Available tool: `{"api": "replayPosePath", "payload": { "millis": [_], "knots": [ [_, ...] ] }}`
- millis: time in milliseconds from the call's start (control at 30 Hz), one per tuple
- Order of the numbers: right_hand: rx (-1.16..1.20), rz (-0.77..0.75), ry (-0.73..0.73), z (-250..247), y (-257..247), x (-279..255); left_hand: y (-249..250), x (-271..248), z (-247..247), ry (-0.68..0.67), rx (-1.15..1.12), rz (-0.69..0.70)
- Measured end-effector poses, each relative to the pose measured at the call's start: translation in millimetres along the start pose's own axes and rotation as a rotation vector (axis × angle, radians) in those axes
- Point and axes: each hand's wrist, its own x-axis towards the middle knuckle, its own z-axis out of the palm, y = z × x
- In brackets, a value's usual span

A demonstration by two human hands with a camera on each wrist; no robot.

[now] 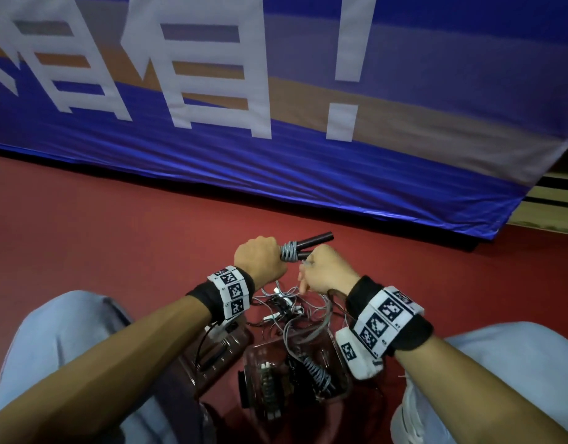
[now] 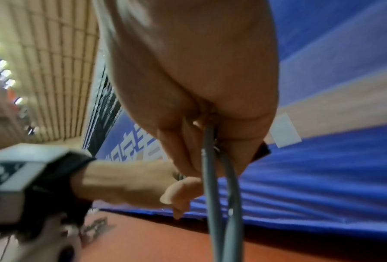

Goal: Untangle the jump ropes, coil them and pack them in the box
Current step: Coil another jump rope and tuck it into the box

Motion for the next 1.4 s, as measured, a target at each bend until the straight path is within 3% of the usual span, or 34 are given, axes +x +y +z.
{"api": "replayPosePath", "payload": {
  "millis": [167,300,500,600,833,1033,1133,1233,1400],
  "knots": [
    [-0.294,-0.288,0.129,-3.1,7.3,-1.3,-7.0,4.7,-10.7,-0.035,0.167,0.129],
    [-0.558,-0.475,0.15,-13.1,5.6,-4.9,-8.0,3.8,-15.7,-0.028,0.375,0.4],
    [-0.576,-0.539,0.235,-15.9,3.7,-2.6,-16.6,7.0,-27.3,-0.008,0.593,0.75],
    [-0.523,-0.477,0.162,-17.4,0.6,-3.9,-20.6,9.3,-36.8,0.038,0.643,0.849],
    [-0.04,-0.423,-0.153,-23.4,-8.6,-9.9,-40.3,18.2,-54.3,0.282,0.483,1.067],
    [0.003,-0.371,-0.418,-28.4,-12.9,-10.8,-41.7,7.3,-55.6,0.445,0.289,1.207],
    [0.125,-0.33,-0.568,-29.2,-13.1,-11.5,-41.1,4.3,-55.9,0.474,0.213,1.201],
    [0.415,-0.306,-0.777,-30.5,-19.0,-19.0,-42.5,1.3,-57.1,0.531,0.036,1.136],
    [0.663,-0.34,-0.76,-36.1,-24.8,-22.4,-35.6,-5.8,-67.5,0.578,-0.297,0.932]
  ]
}}
